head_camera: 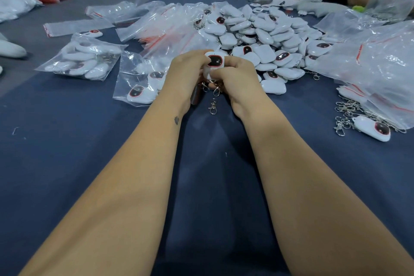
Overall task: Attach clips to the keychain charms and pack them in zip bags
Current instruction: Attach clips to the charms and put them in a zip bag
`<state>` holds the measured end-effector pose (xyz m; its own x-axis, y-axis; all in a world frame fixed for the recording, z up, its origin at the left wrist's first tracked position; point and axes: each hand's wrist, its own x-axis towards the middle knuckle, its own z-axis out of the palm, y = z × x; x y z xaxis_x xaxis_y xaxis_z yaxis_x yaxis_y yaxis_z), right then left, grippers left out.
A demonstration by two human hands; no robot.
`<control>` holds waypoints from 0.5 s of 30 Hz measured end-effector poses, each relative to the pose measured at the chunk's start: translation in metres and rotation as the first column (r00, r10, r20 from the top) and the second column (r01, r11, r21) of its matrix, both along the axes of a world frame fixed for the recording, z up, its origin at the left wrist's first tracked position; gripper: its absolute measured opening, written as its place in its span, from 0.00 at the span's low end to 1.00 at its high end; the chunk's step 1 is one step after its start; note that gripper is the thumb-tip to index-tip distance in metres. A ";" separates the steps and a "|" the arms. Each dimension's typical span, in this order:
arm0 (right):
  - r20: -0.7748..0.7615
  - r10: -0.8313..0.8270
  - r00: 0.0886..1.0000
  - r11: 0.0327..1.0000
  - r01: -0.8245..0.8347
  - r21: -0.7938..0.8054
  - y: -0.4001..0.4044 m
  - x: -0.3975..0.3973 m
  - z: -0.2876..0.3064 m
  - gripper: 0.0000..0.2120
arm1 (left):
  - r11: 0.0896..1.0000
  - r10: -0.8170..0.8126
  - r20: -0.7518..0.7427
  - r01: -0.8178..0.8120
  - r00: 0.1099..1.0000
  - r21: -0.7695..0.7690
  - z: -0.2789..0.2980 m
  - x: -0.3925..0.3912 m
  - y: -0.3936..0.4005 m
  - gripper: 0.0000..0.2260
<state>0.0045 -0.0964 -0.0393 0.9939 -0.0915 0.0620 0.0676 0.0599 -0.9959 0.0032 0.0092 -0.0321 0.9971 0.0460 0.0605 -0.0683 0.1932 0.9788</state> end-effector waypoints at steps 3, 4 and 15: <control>0.011 0.012 1.000 1.000 -0.013 0.012 0.000 -0.002 0.001 0.12 | 0.998 -0.012 0.014 0.011 1.000 0.063 -0.002 -0.001 0.000 0.07; 0.012 0.013 1.000 1.000 -0.013 0.014 -0.001 -0.002 0.001 0.13 | 0.998 -0.020 0.018 0.019 1.000 0.066 -0.002 -0.001 0.000 0.06; 0.004 0.024 1.000 1.000 -0.024 0.001 -0.002 -0.004 0.003 0.13 | 0.999 -0.029 0.035 0.028 0.999 0.037 -0.003 0.001 -0.001 0.11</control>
